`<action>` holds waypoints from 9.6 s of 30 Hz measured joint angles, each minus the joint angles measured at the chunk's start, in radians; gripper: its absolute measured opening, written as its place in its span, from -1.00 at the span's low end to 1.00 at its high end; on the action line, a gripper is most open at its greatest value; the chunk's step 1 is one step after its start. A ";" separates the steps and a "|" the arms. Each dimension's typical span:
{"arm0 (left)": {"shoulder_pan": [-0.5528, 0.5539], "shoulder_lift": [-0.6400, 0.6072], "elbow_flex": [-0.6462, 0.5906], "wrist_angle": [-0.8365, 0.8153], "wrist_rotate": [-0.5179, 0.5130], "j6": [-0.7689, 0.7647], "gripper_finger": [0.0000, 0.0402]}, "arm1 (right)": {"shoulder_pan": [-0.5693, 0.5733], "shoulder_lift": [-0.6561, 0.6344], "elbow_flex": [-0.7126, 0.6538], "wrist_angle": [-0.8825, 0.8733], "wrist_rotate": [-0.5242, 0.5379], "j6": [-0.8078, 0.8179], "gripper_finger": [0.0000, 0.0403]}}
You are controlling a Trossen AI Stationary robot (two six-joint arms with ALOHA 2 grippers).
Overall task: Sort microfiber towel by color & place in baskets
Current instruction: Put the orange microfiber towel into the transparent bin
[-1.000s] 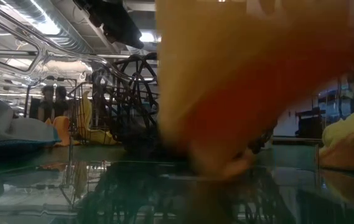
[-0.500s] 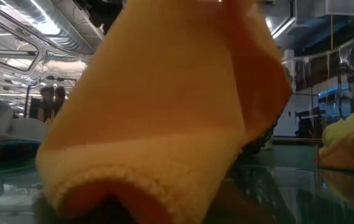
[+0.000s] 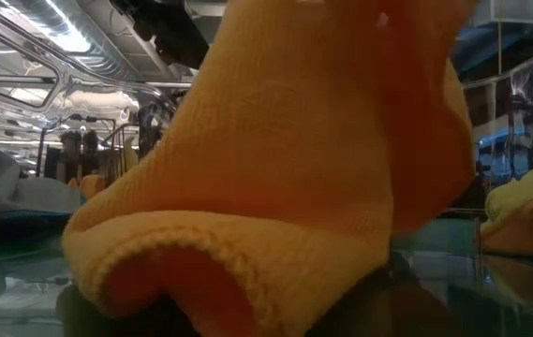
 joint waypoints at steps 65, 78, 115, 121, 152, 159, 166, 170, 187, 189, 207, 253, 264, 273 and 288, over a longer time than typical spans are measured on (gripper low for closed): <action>0.000 -0.217 0.000 -0.207 0.057 -0.027 0.02 | -0.084 0.006 0.000 -0.384 -0.143 0.692 -0.03; 0.000 -0.217 0.000 -0.461 0.041 -0.149 0.02 | -0.086 0.001 0.000 -0.389 -0.150 0.487 -0.03; 0.003 -0.215 -0.516 -0.443 -0.173 -0.604 0.02 | -0.086 -0.381 -0.025 -0.810 0.402 -0.005 -0.03; 0.003 -0.217 -0.592 -0.360 -0.164 -0.654 -0.04 | -0.086 -0.426 -0.123 -0.805 0.399 -0.006 -0.03; 0.000 -0.220 0.049 -0.536 0.036 -0.489 -0.98 | -0.086 -0.644 -0.545 -0.456 0.446 0.055 -0.03; 0.000 -0.221 0.153 -0.345 0.063 -0.487 -0.98 | -0.086 -0.644 -0.545 -0.441 0.453 0.052 -0.03; -0.008 -0.213 0.154 -0.082 0.165 -0.487 -0.98 | -0.085 -0.644 -0.545 -0.441 0.454 0.052 -0.03; -0.041 -0.191 0.154 0.075 0.205 -0.481 -0.98 | -0.086 -0.644 -0.545 -0.432 0.454 0.052 -0.03; -0.273 -0.001 0.154 0.578 0.199 -0.435 -0.98 | -0.086 -0.643 -0.545 -0.409 0.454 0.051 -0.03; -0.295 0.029 0.154 0.611 0.199 -0.435 -0.98 | -0.086 -0.643 -0.545 -0.409 0.454 0.051 -0.03; -0.396 0.248 0.154 0.626 0.075 -0.469 -0.98 | -0.086 -0.643 -0.545 -0.410 0.454 0.041 -0.03; -0.422 0.486 0.154 0.212 0.124 -0.653 -0.26 | -0.085 -0.643 -0.546 -0.417 0.443 0.040 -0.03; -0.408 0.486 0.154 0.212 0.185 -0.655 -0.03 | -0.085 -0.643 -0.546 -0.417 0.443 0.040 -0.03; -0.375 0.484 0.154 0.213 0.317 -0.658 -0.03 | -0.085 -0.643 -0.546 -0.417 0.443 0.041 -0.03; -0.344 0.439 0.154 0.205 0.361 -0.641 -0.03 | -0.085 -0.643 -0.546 -0.417 0.443 0.041 -0.03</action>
